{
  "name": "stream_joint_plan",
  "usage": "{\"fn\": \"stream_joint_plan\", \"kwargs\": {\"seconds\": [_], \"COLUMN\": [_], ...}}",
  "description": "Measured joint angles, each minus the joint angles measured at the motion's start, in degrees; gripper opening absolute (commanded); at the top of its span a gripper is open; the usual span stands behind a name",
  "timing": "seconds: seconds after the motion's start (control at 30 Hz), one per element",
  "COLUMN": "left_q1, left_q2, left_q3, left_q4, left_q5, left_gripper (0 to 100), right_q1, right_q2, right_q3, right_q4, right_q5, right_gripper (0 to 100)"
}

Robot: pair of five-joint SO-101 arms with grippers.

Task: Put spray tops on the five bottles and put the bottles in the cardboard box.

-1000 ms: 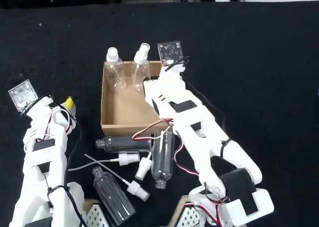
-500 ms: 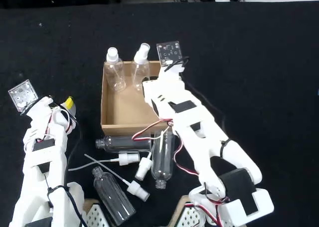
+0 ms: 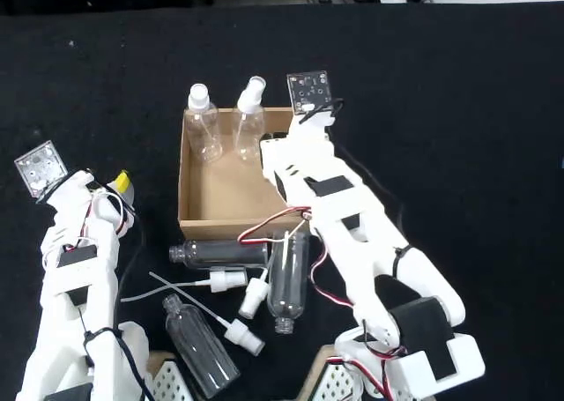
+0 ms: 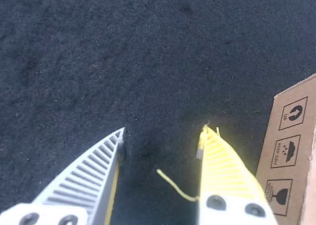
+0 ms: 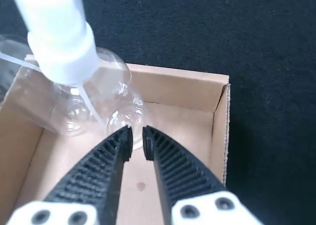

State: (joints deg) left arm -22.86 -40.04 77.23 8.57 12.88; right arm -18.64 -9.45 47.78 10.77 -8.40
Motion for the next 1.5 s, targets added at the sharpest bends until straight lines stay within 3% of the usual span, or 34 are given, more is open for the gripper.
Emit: {"fn": "stream_joint_plan", "kwargs": {"seconds": [1.5], "left_q1": [0.0], "left_q2": [0.0], "left_q3": [0.0], "left_q4": [0.0], "left_q5": [0.0], "left_gripper": [22], "right_q1": [-3.1], "right_q2": [2.1], "right_q3": [0.0], "right_q4": [-3.3], "right_q5": [0.0], "right_gripper": [1.1]}}
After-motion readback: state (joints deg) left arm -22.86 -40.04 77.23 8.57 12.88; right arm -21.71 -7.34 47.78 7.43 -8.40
